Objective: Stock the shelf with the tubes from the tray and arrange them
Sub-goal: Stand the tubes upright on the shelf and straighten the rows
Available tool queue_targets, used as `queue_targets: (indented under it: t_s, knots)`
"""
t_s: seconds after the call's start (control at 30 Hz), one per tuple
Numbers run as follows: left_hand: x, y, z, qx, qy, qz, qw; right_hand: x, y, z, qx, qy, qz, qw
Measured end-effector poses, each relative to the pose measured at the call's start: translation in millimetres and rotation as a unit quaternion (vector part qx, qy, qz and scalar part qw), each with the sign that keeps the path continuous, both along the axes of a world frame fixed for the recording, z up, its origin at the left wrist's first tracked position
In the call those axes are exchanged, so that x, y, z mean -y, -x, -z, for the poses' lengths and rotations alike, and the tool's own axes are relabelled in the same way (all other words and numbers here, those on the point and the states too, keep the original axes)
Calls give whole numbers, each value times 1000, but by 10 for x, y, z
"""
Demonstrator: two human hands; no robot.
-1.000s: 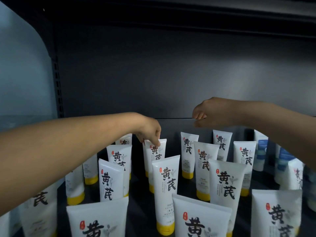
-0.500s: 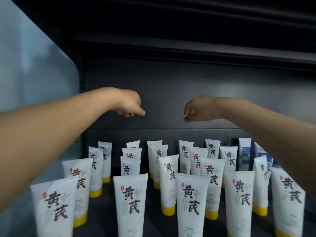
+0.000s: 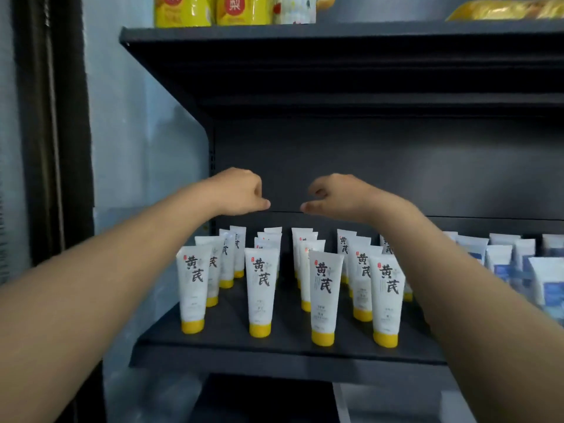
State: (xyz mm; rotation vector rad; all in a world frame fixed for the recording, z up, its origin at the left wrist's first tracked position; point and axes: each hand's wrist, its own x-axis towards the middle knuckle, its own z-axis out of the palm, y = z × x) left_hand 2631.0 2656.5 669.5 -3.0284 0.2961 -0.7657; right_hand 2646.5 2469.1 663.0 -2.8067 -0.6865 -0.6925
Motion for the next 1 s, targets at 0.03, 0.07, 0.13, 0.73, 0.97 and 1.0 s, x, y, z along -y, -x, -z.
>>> queue_targets:
  t_s: [0.03, 0.07, 0.13, 0.73, 0.97, 1.0]
  knots:
    - [18, 119, 52, 1, 6, 0, 1000, 12, 89, 50, -2, -10, -5, 1000]
    - [28, 229, 101, 2, 10, -1, 1000, 24, 174, 105, -4, -16, -9, 1000]
    - [17, 428, 198, 3, 15, -6, 1000, 32, 323, 231, -13, -24, -15, 1000]
    - [-1007, 735, 960, 26, 123, -51, 991, -378, 508, 678, -17, 9, -47, 999]
    - [-1471, 212, 1101, 97, 223, -10, 970, -824, 130, 868, -9, -159, -11, 987]
    - [-1505, 149, 1154, 97, 254, -1, 962, -878, 102, 948, -5, -194, 3, 981]
